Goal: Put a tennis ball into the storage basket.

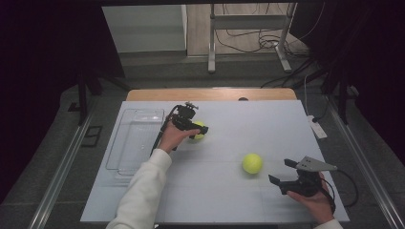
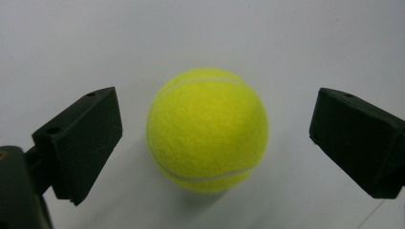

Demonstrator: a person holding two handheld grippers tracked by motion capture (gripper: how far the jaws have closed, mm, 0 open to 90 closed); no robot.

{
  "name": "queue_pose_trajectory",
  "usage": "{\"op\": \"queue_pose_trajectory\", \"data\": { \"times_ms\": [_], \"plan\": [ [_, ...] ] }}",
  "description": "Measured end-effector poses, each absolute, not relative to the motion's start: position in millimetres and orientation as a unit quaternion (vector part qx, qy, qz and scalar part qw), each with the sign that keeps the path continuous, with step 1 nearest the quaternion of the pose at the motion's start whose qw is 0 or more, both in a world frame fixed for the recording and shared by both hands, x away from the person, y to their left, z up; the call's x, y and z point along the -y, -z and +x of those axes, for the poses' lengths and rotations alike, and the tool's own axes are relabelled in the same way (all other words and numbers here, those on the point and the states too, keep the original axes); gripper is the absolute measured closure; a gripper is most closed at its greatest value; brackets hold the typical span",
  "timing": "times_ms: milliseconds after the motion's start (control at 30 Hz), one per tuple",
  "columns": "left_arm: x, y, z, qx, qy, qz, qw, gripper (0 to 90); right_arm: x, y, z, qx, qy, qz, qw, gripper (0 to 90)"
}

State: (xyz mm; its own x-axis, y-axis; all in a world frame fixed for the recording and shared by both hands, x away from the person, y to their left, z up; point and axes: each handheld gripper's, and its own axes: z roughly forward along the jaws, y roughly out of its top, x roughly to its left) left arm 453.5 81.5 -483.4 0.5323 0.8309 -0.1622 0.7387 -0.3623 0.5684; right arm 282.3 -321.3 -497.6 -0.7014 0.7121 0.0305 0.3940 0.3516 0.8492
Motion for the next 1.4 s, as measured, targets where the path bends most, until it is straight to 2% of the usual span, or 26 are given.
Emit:
{"op": "queue_pose_trajectory", "data": {
  "times_ms": [1100,1400],
  "plan": [
    [-74,505,462,-0.493,-0.065,0.82,0.285,5.8,321,499,283,-0.803,-0.453,0.344,0.174,10.5],
    [-73,506,460,-0.498,-0.075,0.817,0.28,18.2,321,499,283,-0.803,-0.454,0.344,0.175,10.5]
  ]
}}
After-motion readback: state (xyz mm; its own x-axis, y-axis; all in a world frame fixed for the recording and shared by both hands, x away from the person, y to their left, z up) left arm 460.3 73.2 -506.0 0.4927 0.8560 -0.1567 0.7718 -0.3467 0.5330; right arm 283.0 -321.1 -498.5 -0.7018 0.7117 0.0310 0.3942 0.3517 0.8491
